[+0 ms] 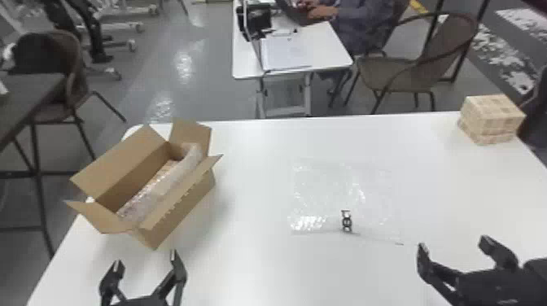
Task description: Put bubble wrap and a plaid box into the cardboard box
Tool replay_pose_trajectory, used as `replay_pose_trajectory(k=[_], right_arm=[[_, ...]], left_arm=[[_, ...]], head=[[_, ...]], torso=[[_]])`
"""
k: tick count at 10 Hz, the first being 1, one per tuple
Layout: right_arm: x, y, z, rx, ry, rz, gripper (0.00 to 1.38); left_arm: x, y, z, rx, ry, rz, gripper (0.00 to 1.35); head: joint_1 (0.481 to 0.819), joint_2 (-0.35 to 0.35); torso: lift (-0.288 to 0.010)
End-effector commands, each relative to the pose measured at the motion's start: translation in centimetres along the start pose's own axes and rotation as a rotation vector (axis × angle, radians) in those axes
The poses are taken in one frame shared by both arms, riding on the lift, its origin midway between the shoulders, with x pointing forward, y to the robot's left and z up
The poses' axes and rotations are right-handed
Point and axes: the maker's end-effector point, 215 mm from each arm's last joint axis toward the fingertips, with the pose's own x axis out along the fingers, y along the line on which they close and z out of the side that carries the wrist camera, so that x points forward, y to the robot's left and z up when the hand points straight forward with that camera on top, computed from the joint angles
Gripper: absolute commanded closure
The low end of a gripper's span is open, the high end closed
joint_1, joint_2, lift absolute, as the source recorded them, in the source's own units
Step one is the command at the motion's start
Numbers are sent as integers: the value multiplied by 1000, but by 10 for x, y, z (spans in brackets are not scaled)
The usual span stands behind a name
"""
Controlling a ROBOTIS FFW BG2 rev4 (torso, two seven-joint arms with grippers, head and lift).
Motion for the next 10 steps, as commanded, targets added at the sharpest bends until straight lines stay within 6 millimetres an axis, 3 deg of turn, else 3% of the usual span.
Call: replay_pose_trajectory(k=[1, 10], right_arm=[[0, 2, 0, 9, -5, 1, 200], [0, 0, 7, 6, -39, -18, 200]], left_arm=[[-1, 0, -1, -19, 1, 9, 392], [2, 0, 4, -36, -29, 33, 384]], head=[[695, 109], [695, 114]], torso=[[-107], [-107]])
